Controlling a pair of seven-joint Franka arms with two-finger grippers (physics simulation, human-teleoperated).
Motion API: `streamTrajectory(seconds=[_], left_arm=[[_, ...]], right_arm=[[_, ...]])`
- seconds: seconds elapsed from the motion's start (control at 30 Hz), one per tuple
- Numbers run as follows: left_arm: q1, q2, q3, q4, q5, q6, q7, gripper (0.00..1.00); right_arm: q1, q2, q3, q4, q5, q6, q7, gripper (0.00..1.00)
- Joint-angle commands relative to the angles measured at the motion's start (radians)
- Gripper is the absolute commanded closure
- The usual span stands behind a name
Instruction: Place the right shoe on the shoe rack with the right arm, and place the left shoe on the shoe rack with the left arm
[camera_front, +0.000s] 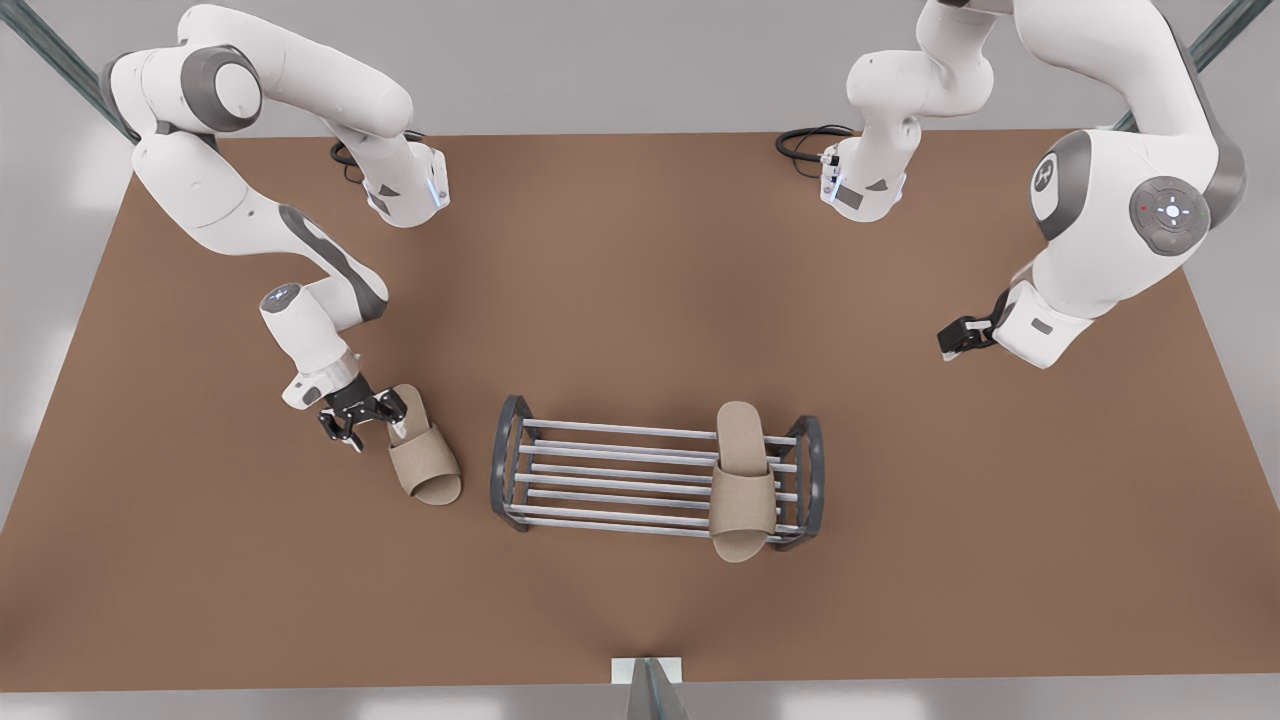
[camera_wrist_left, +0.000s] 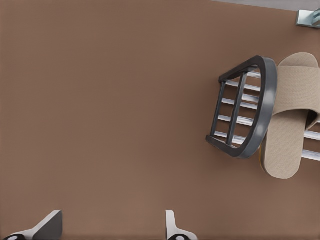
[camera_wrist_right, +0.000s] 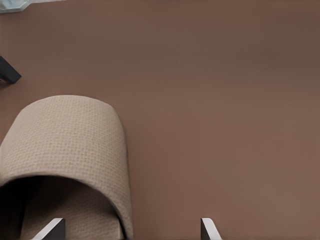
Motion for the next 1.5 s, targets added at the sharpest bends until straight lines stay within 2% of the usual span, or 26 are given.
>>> streamTrajectory(seconds=[0.0,0.37,0.4,0.47,1.27,1.3,1.37,1.47], left_arm=[[0.001,-0.001,0.000,0.000,0.001,-0.002,-0.014,0.00],[0.001,-0.001,0.000,0.000,0.001,-0.002,-0.014,0.00],[0.001,0.000,0.000,0.000,0.001,-0.002,-0.014,0.00],[0.001,-0.001,0.000,0.000,0.001,-0.002,-0.014,0.00],[0.001,0.000,0.000,0.000,0.002,-0.002,-0.014,0.00],[0.001,0.000,0.000,0.000,0.002,-0.002,-0.014,0.00],[0.001,0.000,0.000,0.000,0.002,-0.002,-0.014,0.00],[0.002,0.000,0.000,0.000,0.002,-0.003,-0.014,0.00]], right_arm=[[0.000,0.000,0.001,0.000,0.000,-0.001,-0.002,0.00],[0.007,0.004,0.007,0.006,0.000,-0.001,0.001,0.00],[0.005,0.004,0.007,0.006,0.000,-0.001,0.003,0.07],[0.005,0.004,0.007,0.006,0.000,-0.001,0.003,0.11],[-0.018,0.026,0.050,0.026,0.001,-0.001,0.003,0.08],[-0.016,0.034,0.050,0.032,0.001,-0.001,0.004,0.12],[-0.018,0.034,0.052,0.032,0.001,-0.001,0.004,0.30],[-0.026,0.035,0.058,0.032,0.001,-0.001,0.004,0.47]])
